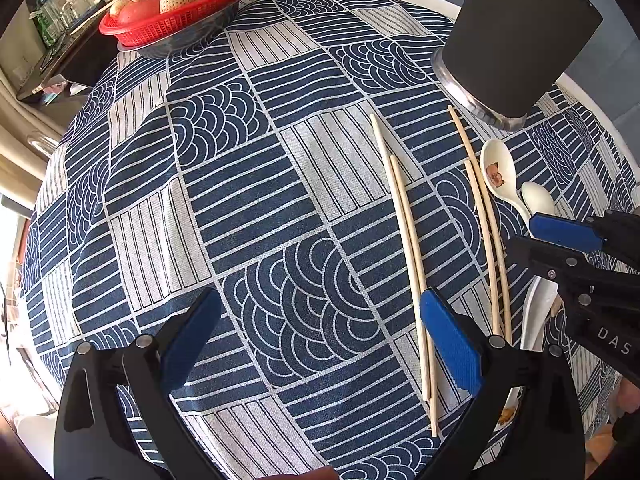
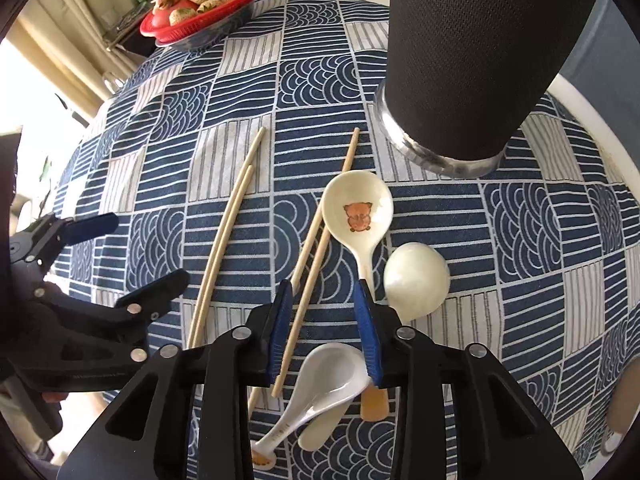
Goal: Organize utensils
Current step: 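Move the right tool toward the wooden chopsticks while the left tool approaches them too, then close the right gripper on one chopstick while the left gripper closes on another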
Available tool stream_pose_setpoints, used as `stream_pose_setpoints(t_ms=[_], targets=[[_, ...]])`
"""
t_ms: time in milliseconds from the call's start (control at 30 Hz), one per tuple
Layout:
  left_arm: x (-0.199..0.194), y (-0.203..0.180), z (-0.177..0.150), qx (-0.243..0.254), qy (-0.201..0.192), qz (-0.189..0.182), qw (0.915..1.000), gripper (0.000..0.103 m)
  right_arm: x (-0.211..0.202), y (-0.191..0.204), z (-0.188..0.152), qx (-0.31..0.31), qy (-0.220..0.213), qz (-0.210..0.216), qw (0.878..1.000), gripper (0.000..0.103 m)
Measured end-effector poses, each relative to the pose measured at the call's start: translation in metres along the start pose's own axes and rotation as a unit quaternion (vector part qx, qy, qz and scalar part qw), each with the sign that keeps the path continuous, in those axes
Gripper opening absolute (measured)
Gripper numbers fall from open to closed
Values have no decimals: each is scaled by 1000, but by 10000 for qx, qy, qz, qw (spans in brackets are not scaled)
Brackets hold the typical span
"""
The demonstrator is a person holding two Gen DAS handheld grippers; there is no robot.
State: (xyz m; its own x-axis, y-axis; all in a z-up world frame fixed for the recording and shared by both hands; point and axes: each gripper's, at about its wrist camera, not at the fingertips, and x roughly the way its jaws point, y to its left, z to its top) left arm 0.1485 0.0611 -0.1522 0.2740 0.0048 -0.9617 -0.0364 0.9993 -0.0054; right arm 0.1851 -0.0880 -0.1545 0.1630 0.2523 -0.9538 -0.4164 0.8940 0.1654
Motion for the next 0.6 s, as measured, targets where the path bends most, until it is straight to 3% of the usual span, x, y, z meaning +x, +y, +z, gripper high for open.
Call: stream_pose_setpoints(t_ms=[600], targets=[[20,-3,6,30,182,-136,9997,99,13,-2,-2,254,275,-107,9992,26]])
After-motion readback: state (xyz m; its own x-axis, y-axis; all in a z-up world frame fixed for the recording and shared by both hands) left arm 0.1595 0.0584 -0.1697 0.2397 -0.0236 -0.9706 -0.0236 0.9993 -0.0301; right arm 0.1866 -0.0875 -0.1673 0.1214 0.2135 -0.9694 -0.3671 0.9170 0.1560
